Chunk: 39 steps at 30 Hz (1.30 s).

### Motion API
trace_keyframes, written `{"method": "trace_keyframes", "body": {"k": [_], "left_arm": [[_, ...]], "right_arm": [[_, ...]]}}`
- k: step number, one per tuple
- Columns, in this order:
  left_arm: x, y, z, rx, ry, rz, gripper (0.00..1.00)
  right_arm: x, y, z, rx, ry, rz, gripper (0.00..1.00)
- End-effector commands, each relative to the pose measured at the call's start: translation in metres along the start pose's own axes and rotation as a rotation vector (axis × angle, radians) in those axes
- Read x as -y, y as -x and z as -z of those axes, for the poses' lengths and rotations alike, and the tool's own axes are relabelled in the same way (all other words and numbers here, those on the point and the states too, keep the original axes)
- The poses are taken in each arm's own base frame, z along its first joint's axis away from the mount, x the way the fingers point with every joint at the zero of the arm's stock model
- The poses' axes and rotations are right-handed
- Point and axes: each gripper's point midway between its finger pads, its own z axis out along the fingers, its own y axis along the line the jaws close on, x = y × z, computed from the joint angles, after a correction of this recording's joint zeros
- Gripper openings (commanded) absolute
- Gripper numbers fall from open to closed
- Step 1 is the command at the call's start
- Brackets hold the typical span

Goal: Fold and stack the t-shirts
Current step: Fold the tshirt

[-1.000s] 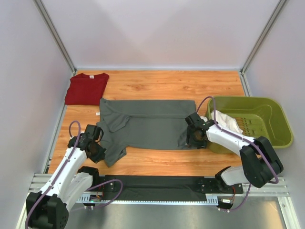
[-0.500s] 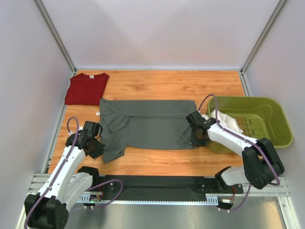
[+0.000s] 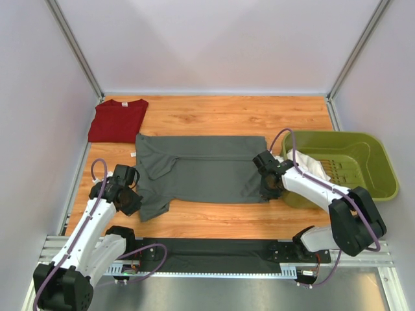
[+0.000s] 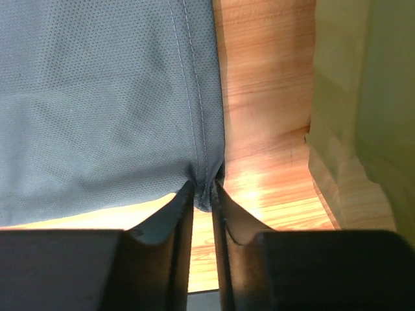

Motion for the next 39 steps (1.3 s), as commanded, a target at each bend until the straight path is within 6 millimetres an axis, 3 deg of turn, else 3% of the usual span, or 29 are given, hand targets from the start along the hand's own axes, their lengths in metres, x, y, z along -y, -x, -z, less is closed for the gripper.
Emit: {"method": "trace_keyframes", "body": {"k": [1,5,12,19,29,39], "left_arm": [[0.005,0.01,0.008,0.037,-0.017,-0.004,0.0],[0.006,0.016,0.013,0.061,-0.015,-0.003,0.0],[0.029,0.042,0.038,0.137,-0.082,-0.01,0.0],[0.048,0.062,0.051,0.207,-0.145,0.013,0.0],[0.087,0.097,0.056,0.289,-0.172,-0.011,0.0],[0.109,0.124,0.054,0.34,-0.157,-0.028,0.0]], "right_arm": [[-0.011,0.015,0.002,0.042,0.027,-0.029,0.17],[-0.015,0.023,0.008,0.055,0.036,-0.026,0.0],[-0.029,0.063,0.032,0.136,0.041,0.014,0.0],[-0.035,0.103,0.044,0.218,0.018,0.042,0.0],[-0.021,0.149,0.037,0.286,-0.061,0.009,0.0],[-0.01,0.166,0.027,0.284,-0.082,-0.024,0.0]]}}
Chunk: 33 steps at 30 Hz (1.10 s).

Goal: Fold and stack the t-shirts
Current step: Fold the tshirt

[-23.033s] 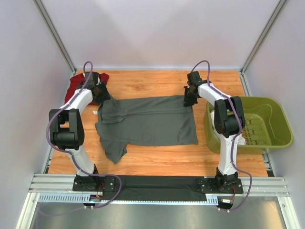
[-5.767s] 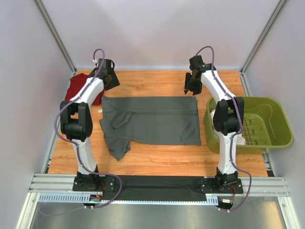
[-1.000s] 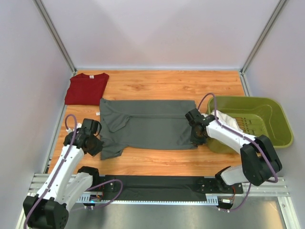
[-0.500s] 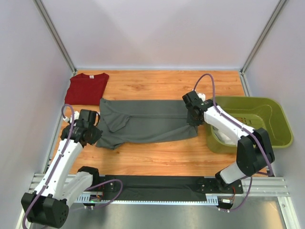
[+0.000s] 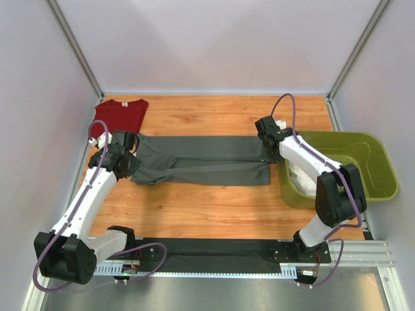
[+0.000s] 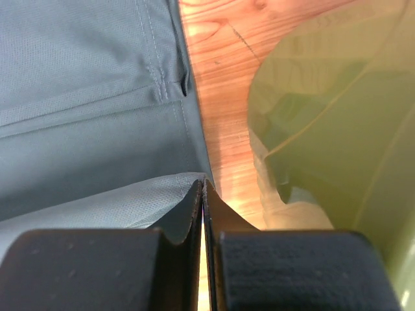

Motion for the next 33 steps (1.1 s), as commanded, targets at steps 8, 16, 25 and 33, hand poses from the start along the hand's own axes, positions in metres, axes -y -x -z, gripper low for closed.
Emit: {"method": "trace_keyframes", "body": {"k": [8,16,25,33], "left_arm": [[0.035,0.033,-0.009,0.068,-0.041,-0.041,0.0],[0.05,0.049,-0.015,0.089,-0.05,-0.055,0.0],[0.054,0.038,-0.037,0.043,-0.024,-0.09,0.0],[0.058,0.042,-0.046,0.056,-0.011,-0.109,0.0]], "right_arm": [[-0.001,0.039,-0.006,0.086,0.001,-0.033,0.0],[-0.006,0.051,-0.017,0.088,0.004,-0.026,0.0],[-0.006,0.053,-0.03,0.076,0.001,-0.016,0.0],[-0.013,0.066,-0.035,0.093,0.012,-0.007,0.0]]}}
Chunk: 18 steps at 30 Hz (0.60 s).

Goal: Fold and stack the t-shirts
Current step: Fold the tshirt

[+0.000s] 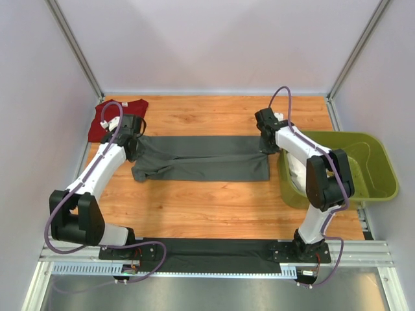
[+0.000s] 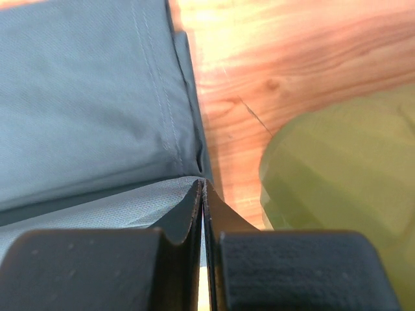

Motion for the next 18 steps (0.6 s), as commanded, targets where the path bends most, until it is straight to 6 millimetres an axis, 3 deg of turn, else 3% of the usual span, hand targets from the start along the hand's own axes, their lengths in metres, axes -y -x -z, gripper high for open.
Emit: {"method": "trace_keyframes", "body": {"k": [1,12,18], "left_arm": [[0.011,0.019,0.0,0.055,-0.023,0.0,0.0],[0.016,0.017,-0.02,0.032,0.008,-0.026,0.0],[0.017,0.022,-0.021,0.042,0.025,-0.033,0.0]], "right_arm": [[-0.009,0.032,0.002,0.083,0.026,-0.012,0.0],[-0.018,0.032,-0.017,0.06,0.027,0.003,0.0],[-0.019,0.033,-0.022,0.054,0.016,0.005,0.0]]}}
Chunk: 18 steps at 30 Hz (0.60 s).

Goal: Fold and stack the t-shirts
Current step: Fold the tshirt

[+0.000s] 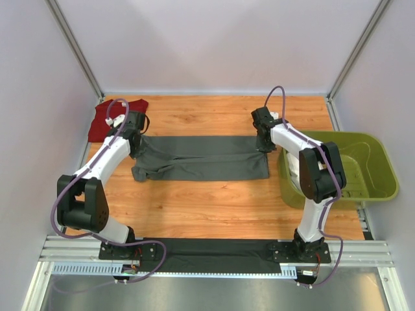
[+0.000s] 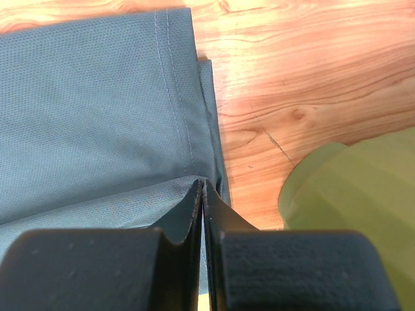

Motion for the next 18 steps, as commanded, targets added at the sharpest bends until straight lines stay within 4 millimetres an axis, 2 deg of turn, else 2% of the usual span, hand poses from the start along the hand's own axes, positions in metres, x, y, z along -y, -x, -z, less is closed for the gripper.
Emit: {"method": "trace_keyframes", "body": {"k": [1,9,18], "left_arm": [[0.005,0.024,0.007,0.068,-0.007,0.01,0.0],[-0.002,0.032,0.014,0.088,-0.005,0.037,0.0],[-0.002,0.041,0.016,0.101,-0.015,0.054,0.0]], "right_arm": [[-0.002,0.025,0.004,0.065,0.0,-0.022,0.0],[0.002,0.034,0.015,0.095,-0.004,-0.033,0.0],[0.005,0.032,0.012,0.086,-0.026,-0.032,0.0]]}}
